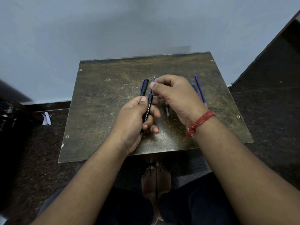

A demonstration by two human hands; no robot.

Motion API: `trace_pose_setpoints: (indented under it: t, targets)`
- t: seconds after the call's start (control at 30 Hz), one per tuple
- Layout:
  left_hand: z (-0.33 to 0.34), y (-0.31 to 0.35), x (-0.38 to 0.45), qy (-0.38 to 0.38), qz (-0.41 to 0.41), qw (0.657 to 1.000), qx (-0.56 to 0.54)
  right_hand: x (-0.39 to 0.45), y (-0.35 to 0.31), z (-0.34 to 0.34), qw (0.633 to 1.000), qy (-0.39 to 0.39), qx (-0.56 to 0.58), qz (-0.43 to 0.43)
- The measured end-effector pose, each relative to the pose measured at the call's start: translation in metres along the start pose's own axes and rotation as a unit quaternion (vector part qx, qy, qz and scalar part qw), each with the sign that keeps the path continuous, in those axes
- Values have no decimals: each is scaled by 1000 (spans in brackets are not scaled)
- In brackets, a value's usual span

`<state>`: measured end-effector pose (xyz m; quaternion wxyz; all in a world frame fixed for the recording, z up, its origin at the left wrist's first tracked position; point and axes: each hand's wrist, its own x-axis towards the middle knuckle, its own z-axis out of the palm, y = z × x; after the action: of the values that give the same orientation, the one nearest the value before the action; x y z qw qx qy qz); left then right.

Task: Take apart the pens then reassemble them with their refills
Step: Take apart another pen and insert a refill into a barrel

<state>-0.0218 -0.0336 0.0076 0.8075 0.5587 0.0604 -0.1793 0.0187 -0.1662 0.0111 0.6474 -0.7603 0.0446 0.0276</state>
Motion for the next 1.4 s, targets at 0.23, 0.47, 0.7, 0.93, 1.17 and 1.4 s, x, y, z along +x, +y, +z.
trace_pose_setpoints:
  t: [0.23, 0.47, 0.7, 0.93, 1.17, 1.4]
  targets:
    - [-1, -1, 2, 1, 6, 1000, -3, -5, -5, -1, 999, -30, -10, 11]
    - [-3, -2, 2, 11, 10, 1000, -2, 10, 3, -52, 928, 197, -312, -48]
    - [1, -2, 0, 6, 5, 1000, -2, 12, 17, -66, 870, 200, -450, -12]
    - [-1, -1, 0, 5, 5, 1000, -3, 13, 17, -64, 863, 191, -468, 14]
    - [0, -1, 1, 3, 4, 1000, 3, 8, 1, -40, 978, 187, -88, -38]
    - [1, -3, 1, -1, -1, 1000, 20, 5, -1, -18, 979, 113, 168, 17]
